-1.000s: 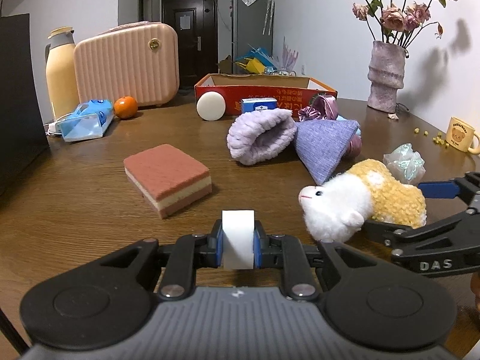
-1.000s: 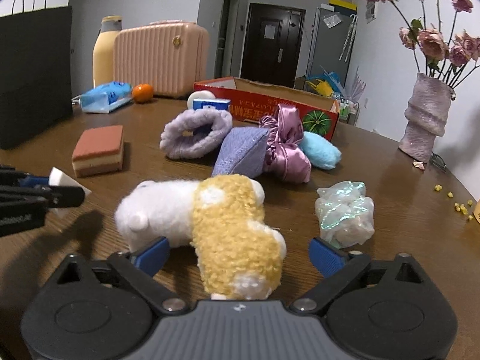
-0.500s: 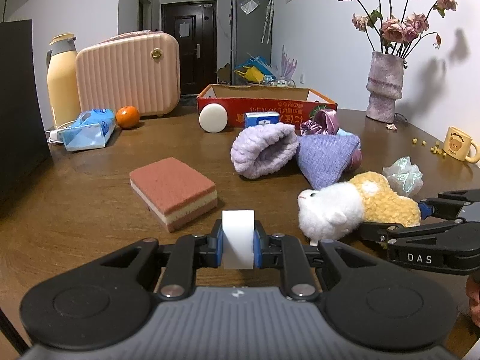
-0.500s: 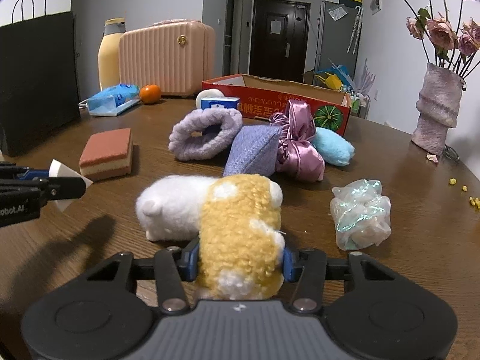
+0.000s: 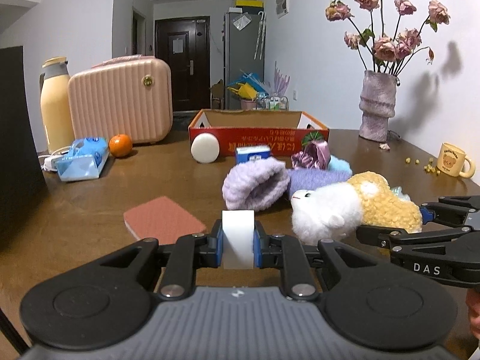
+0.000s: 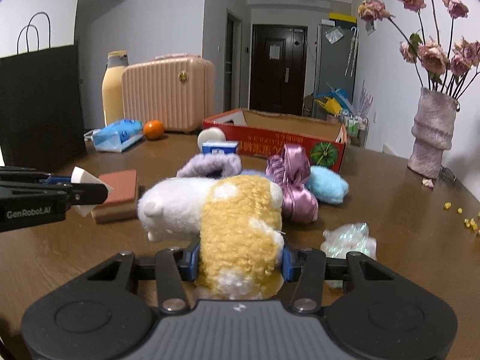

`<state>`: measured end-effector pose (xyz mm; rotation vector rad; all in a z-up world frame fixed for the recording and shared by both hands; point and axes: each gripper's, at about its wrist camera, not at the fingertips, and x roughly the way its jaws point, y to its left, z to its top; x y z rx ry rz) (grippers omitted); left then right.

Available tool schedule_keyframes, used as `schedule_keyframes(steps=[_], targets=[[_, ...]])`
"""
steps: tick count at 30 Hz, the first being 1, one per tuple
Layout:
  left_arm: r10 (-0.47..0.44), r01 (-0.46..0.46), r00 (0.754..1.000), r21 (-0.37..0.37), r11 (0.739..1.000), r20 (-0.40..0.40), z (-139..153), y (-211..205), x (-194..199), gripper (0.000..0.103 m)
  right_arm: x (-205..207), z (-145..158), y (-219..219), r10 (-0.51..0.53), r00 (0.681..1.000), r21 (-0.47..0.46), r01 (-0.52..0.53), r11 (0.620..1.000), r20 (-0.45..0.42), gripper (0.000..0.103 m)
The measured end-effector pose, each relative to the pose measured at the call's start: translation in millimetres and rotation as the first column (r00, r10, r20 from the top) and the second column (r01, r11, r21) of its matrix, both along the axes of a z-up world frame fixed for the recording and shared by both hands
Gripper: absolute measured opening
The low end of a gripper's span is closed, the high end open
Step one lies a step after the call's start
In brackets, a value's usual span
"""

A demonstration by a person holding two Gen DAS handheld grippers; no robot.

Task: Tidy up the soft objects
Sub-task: 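Grasp the white-and-yellow plush toy with the right tool while the left tool holds the cylinder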

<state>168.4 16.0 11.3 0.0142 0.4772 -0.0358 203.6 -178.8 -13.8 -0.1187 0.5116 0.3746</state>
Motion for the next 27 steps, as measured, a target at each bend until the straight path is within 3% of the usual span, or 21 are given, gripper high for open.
schedule_keyframes(steps=[27], targets=[[0.003,-0.002,0.996,-0.010,1.000,0.086,60,-10,87,0.019,81,52,-13,-0.033,0.993,0.046,0.028,0.999,0.113,0.048]])
